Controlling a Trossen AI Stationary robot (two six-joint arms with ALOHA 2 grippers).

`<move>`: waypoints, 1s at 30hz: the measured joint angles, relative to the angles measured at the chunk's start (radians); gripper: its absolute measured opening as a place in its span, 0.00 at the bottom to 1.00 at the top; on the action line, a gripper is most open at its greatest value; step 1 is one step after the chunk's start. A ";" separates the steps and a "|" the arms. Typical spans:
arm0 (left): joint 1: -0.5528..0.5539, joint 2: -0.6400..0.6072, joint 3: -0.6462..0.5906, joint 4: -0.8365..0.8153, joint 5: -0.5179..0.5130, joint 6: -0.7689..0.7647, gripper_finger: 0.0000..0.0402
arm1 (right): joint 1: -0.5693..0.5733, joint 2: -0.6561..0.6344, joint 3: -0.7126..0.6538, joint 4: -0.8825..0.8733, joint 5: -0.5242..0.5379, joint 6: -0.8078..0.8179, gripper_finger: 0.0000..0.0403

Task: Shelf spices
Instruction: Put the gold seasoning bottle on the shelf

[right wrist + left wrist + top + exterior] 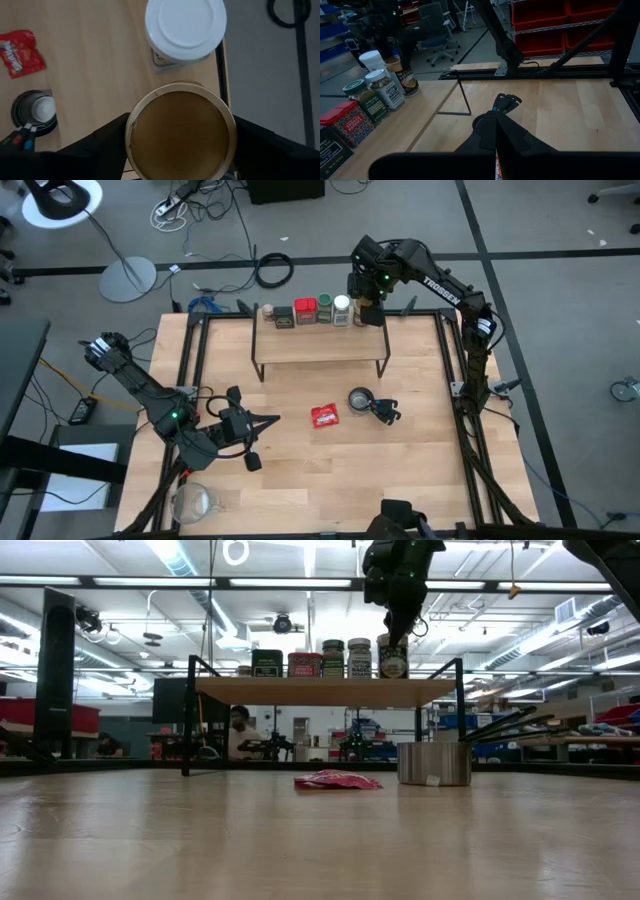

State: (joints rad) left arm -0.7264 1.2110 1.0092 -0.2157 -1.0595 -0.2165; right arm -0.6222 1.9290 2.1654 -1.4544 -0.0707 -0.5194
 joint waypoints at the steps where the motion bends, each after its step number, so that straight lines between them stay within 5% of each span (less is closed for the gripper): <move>1: 0.000 0.000 0.000 0.000 0.000 0.000 0.01 | 0.001 0.000 0.000 0.001 0.002 -0.001 0.73; 30: 0.000 0.000 0.000 0.000 0.000 0.003 0.01 | 0.007 0.000 0.001 -0.006 0.000 0.032 0.73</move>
State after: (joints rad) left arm -0.7265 1.2110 1.0092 -0.2157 -1.0595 -0.2138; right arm -0.6155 1.9289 2.1666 -1.4605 -0.0711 -0.4876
